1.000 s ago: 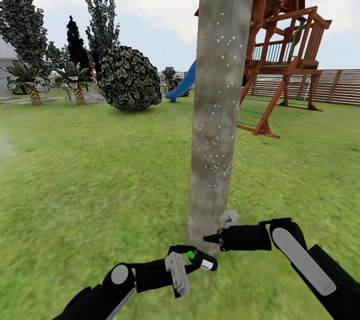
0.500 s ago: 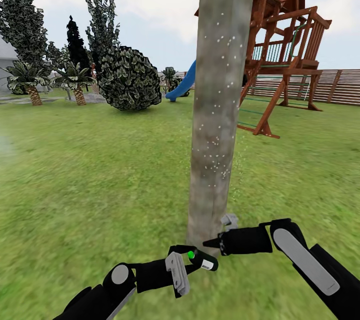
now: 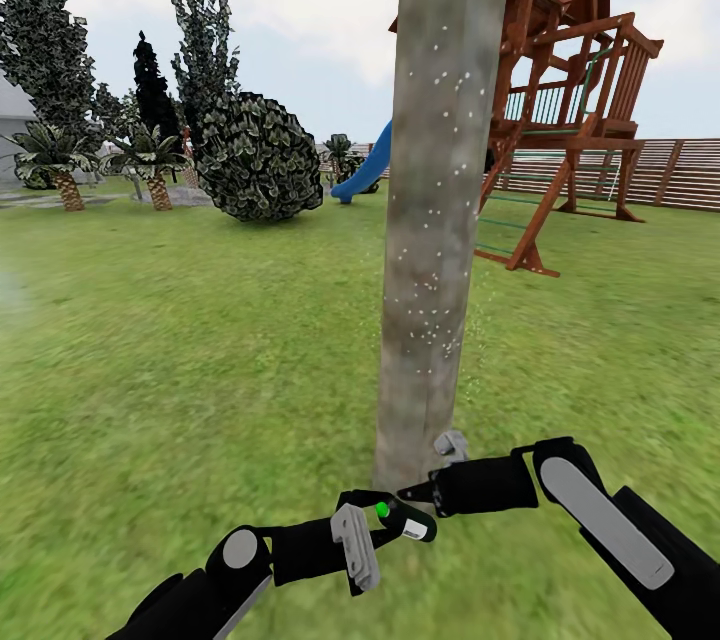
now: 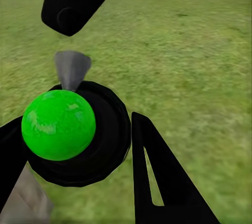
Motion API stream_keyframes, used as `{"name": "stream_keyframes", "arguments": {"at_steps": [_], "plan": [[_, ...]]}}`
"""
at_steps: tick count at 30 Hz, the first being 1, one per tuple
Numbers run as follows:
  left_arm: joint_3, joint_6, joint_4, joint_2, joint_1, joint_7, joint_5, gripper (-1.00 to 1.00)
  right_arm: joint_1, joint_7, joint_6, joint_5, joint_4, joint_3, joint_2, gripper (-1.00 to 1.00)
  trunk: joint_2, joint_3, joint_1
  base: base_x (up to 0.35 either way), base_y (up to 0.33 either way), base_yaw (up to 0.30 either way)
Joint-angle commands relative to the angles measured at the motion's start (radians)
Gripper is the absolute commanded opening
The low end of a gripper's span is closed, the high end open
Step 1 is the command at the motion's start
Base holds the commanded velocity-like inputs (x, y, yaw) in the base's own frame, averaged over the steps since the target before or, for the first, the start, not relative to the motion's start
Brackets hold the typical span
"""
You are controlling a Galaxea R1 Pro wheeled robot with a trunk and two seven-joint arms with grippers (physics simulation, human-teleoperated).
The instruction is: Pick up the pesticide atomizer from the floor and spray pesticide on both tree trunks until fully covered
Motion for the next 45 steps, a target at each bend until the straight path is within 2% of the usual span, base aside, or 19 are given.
{"name": "stream_keyframes", "arguments": {"at_steps": [1,23,27,37,45], "plan": [[-0.002,-0.004,0.0,0.001,-0.001,0.003,0.004,-1.0,-0.001,0.011,0.001,0.01,0.0,0.001,-0.001,-1.0,-0.001,-0.001,0.0,0.0,0.0,0.0],[-0.003,-0.004,-0.002,-0.001,-0.001,0.003,0.004,-1.0,-0.001,0.01,0.001,0.011,0.003,0.003,0.003,-1.0,-0.001,-0.001,0.0,0.0,0.0,0.0],[-0.008,-0.004,-0.005,-0.001,-0.001,0.003,0.004,-1.0,-0.002,0.01,0.001,0.012,0.006,0.031,0.005,-1.0,-0.001,-0.001,0.0,0.0,0.0,0.0],[-0.009,-0.004,-0.008,-0.001,-0.001,0.003,0.004,-1.0,-0.002,0.008,0.001,0.016,0.012,0.042,0.01,-1.0,-0.001,-0.001,0.0,0.0,0.0,0.0],[-0.009,-0.004,-0.004,-0.001,-0.001,0.003,0.004,-1.0,-0.003,0.008,0.001,0.015,0.002,0.03,-0.006,-1.0,-0.001,-0.001,0.0,0.0,0.0,0.0]]}}
